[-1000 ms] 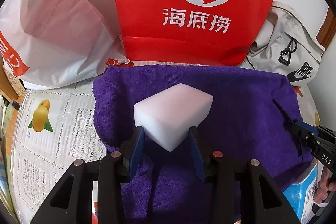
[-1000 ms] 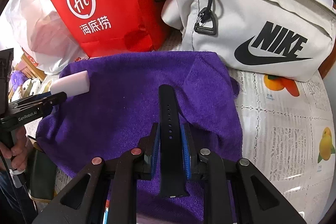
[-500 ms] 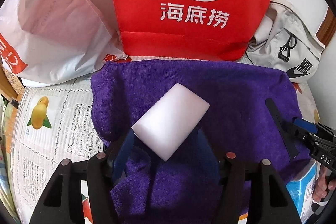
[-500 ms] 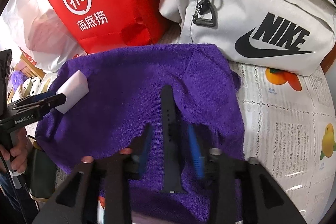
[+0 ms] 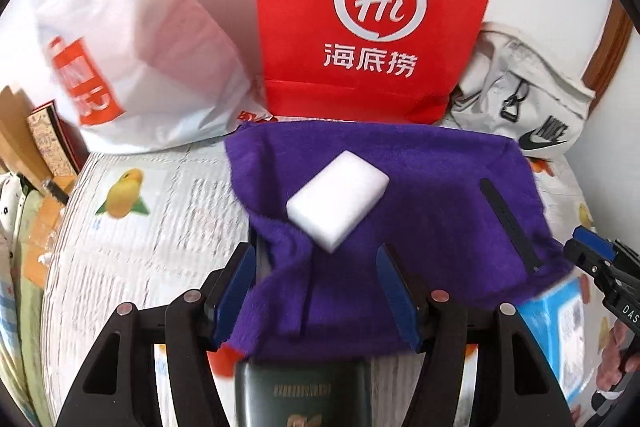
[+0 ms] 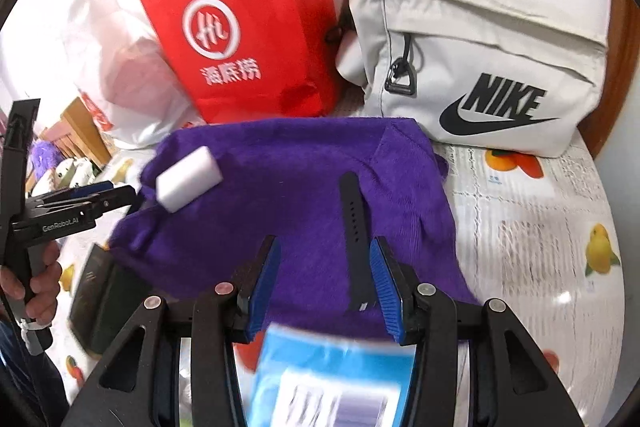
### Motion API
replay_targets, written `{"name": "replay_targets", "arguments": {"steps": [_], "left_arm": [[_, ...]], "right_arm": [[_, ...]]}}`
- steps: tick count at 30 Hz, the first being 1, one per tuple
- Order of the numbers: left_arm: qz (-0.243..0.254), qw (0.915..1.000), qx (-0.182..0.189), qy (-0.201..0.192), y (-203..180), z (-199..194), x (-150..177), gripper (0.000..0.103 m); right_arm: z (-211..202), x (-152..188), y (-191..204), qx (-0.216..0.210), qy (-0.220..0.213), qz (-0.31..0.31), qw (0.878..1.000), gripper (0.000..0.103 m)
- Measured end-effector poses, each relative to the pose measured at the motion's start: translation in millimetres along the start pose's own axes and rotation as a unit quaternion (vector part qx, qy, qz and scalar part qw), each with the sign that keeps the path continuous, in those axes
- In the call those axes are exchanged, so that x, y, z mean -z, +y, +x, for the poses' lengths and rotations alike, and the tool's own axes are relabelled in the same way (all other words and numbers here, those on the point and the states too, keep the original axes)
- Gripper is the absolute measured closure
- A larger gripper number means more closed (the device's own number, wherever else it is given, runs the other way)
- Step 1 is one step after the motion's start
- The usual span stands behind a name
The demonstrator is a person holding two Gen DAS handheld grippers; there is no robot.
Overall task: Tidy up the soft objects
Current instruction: 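Move the right gripper to the white knotted cloth and grasp it while the left withdraws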
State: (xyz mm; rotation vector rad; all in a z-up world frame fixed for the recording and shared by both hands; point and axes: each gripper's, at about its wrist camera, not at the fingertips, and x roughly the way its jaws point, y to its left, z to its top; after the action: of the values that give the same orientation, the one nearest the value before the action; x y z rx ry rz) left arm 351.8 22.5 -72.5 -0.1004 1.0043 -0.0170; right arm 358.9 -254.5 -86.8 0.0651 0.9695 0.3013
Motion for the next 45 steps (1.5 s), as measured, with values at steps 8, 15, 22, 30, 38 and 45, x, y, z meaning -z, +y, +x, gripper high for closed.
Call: {"name": "replay_targets", "arguments": {"steps": [8,15,22,30,38,45], "left_arm": [[-0.008,0.9998,0.012,-0.016,7.0,-56.8,42.5,0.042],[-0.014,0.9996,0.018,-0.019,13.4,-90.3,87.6,0.042],[-0.013,0.9996,0.022,-0.015,10.8,-104.4,125.1,0.042],[-0.014,0.9993,0.035,0.000,12.4,-104.6,163.3,0.042],[-0.018,0.9987,0.045,0.015,22.0,-97.3,196.6,0.042],[-0.020,0.9978,0.056,0.029,26.3,-88.1,214.3,0.042]], "right_arm": [[-73.6,47.6,16.7,-0.002,-0.030,0.016,0.999,0.048],[-123.7,105.7,36.4,-0.011,-0.043,0.020,0.999,0.047],[-139.8,168.9,49.6,-0.004,-0.017,0.016,1.000,0.046],[-126.7,221.8,61.5,-0.021,0.021,0.016,0.999,0.046],[-98.6,249.5,72.1,-0.025,0.050,0.027,0.998,0.046],[-84.2,258.7,78.8,-0.006,0.053,0.011,0.999,0.067]]}}
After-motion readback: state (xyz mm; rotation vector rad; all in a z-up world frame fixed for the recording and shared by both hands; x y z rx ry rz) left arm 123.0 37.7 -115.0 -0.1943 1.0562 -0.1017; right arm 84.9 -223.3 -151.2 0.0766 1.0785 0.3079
